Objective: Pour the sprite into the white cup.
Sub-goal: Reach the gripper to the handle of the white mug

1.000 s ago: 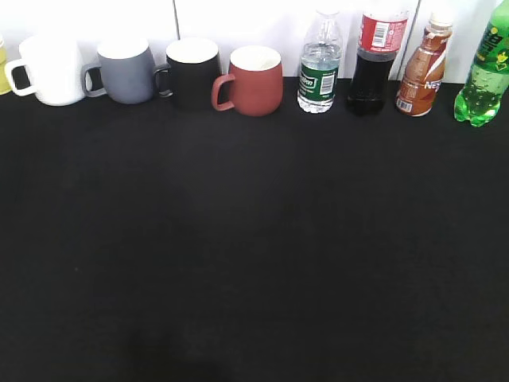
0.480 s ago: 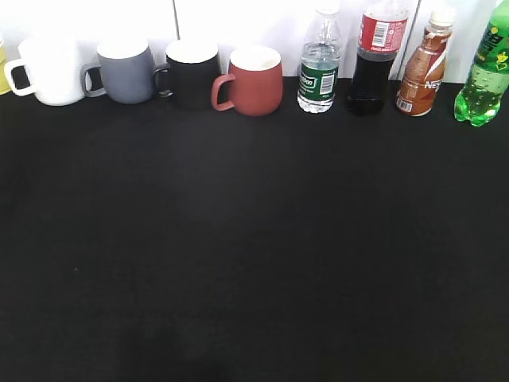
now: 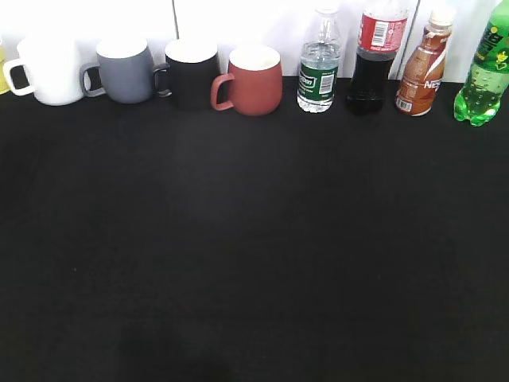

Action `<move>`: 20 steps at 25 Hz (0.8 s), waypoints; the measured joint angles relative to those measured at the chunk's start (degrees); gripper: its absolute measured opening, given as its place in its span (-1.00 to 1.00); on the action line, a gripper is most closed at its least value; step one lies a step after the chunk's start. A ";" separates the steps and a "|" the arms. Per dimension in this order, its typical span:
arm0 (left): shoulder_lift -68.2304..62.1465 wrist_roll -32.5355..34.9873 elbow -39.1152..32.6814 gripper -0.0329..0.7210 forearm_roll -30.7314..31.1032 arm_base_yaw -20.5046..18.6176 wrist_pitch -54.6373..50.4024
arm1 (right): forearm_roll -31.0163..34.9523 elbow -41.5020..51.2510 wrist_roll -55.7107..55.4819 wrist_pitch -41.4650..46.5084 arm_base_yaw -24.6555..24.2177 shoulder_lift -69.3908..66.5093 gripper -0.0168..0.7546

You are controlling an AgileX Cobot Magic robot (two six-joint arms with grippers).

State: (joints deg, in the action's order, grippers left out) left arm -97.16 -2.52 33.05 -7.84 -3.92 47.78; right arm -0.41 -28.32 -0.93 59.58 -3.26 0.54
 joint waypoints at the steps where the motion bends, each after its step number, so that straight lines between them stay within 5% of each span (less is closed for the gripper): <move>1: -3.29 0.00 4.30 0.49 0.99 -1.51 0.00 | 0.00 0.00 0.00 0.00 0.00 0.00 0.56; 4: -11.86 0.00 14.78 0.38 6.91 -2.48 -1.51 | 0.00 0.00 0.00 0.00 0.00 0.00 0.56; 17: -34.85 -0.09 44.55 -0.13 7.43 -2.67 -7.27 | 0.00 0.00 0.00 0.00 0.00 0.00 0.56; 20: -36.46 -0.42 46.76 -0.55 7.84 -2.67 -6.64 | 0.00 0.00 0.00 0.00 0.00 0.00 0.56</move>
State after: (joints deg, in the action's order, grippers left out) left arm -133.62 -2.94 79.81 0.00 -6.59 41.14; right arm -0.41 -28.32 -0.93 59.58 -3.26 0.54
